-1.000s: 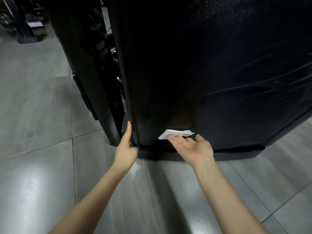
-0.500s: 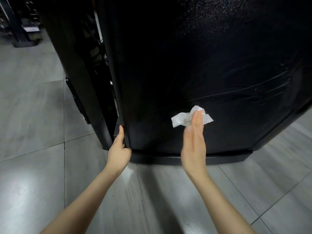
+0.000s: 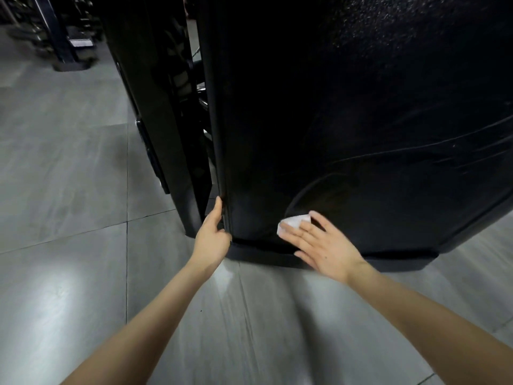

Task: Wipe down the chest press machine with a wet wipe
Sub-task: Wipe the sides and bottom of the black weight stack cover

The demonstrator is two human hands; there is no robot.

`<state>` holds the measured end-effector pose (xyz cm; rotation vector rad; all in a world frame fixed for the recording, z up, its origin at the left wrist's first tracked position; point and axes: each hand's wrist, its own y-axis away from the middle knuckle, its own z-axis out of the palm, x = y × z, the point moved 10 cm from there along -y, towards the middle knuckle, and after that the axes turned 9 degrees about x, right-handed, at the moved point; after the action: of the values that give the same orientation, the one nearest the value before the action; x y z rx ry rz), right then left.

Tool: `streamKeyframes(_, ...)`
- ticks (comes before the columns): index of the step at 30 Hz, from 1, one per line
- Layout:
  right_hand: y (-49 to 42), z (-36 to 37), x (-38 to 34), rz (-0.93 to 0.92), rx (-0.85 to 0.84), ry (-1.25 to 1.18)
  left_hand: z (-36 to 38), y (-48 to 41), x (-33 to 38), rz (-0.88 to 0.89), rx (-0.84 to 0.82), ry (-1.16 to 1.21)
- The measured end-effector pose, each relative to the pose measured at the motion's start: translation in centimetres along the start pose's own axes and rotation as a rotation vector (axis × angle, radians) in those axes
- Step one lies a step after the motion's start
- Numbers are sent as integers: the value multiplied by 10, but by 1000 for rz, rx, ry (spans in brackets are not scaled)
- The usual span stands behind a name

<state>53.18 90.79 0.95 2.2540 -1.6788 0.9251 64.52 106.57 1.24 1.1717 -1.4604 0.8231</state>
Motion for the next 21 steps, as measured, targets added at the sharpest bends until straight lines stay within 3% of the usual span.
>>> streamKeyframes(3, -26, -56, 40, 135, 230, 12, 0, 0, -1, 0, -5, -6)
streamKeyframes(6, -44, -73, 48, 228, 297, 46, 2, -1, -3, -3, -9, 18)
streamKeyframes(8, -53, -49, 24, 162, 210, 83, 2, -3, -6, -5, -4, 34)
streamKeyframes(14, -45, 38, -75, -288, -163, 187, 2, -2, -7, -53, 19, 109)
streamKeyframes(16, -50, 33, -74, -321, -119, 240, 3, -1, -7, -67, 25, 143)
streamKeyframes(21, -84, -11, -40, -163, 186, 297, -6, -1, -7, -83, 50, 148)
